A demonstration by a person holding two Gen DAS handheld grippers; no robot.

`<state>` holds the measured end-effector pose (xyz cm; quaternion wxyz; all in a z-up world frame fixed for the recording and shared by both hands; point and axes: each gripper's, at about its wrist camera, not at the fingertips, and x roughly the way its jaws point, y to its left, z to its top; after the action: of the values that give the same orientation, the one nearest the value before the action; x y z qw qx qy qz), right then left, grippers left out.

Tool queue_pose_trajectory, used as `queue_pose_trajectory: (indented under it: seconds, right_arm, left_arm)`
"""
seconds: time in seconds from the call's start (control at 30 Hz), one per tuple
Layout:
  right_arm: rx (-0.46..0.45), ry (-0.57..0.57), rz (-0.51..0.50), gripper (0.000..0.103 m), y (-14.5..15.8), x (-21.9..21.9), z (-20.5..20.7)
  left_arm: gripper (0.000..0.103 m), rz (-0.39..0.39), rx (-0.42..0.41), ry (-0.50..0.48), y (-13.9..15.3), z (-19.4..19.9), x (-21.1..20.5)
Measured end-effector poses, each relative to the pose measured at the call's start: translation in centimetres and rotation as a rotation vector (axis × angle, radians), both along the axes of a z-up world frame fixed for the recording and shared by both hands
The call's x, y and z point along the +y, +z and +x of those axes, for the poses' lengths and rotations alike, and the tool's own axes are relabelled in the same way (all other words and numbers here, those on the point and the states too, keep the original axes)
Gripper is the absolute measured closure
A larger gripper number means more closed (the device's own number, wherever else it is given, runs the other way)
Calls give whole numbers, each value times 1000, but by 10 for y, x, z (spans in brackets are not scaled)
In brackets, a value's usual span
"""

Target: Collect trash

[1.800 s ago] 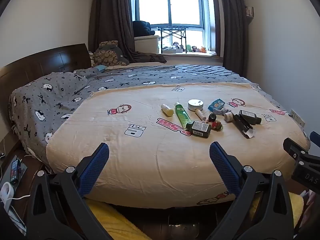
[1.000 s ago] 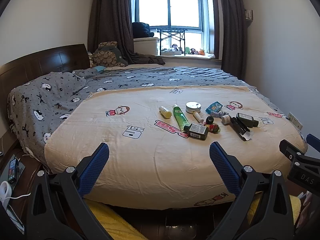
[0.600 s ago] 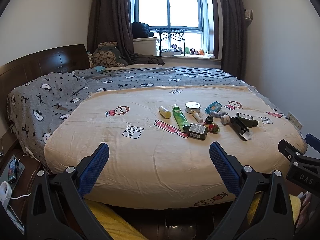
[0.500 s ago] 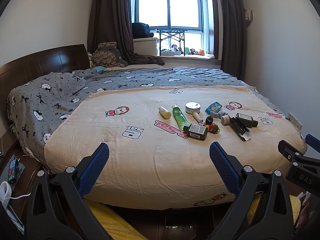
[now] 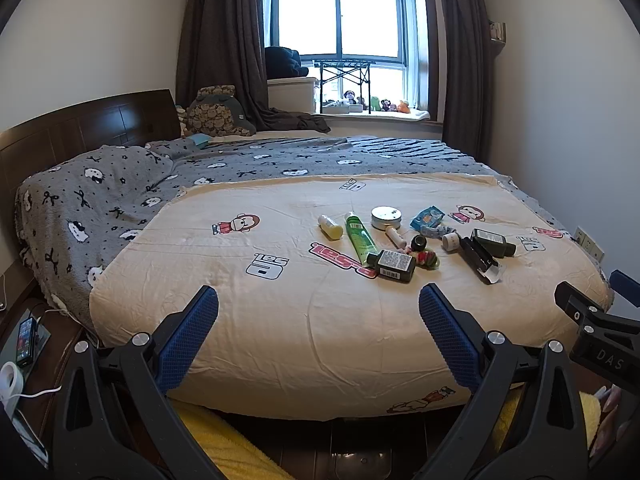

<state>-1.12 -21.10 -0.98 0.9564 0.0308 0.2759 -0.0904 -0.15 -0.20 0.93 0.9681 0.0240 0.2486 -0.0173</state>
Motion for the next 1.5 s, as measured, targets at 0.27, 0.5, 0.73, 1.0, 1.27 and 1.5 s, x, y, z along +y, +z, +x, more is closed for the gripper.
queue_pose_trajectory:
  seconds: [0.27, 0.5, 0.73, 1.0, 1.27, 1.5]
  right_arm:
    - [0, 1, -1, 3, 0, 0, 0]
    - [-1, 0, 0, 3, 0, 0, 0]
    - [0, -1, 0, 3, 0, 0, 0]
    - [-2, 3, 1, 3, 1, 0, 0]
    - [-6, 2, 5, 3, 1, 0, -1]
    - [-11, 4, 10, 3, -2, -4, 1]
  left_arm:
    - [8, -2, -2, 0, 3, 0, 1]
    - [8, -6, -6, 1, 8, -1, 3]
    - [8, -5, -6, 1, 9, -1, 3]
    - [8, -6, -9, 2, 10, -1, 2]
    - [8, -5, -9, 2, 8, -2, 3]
    - [8, -1, -1, 3, 3, 1, 3]
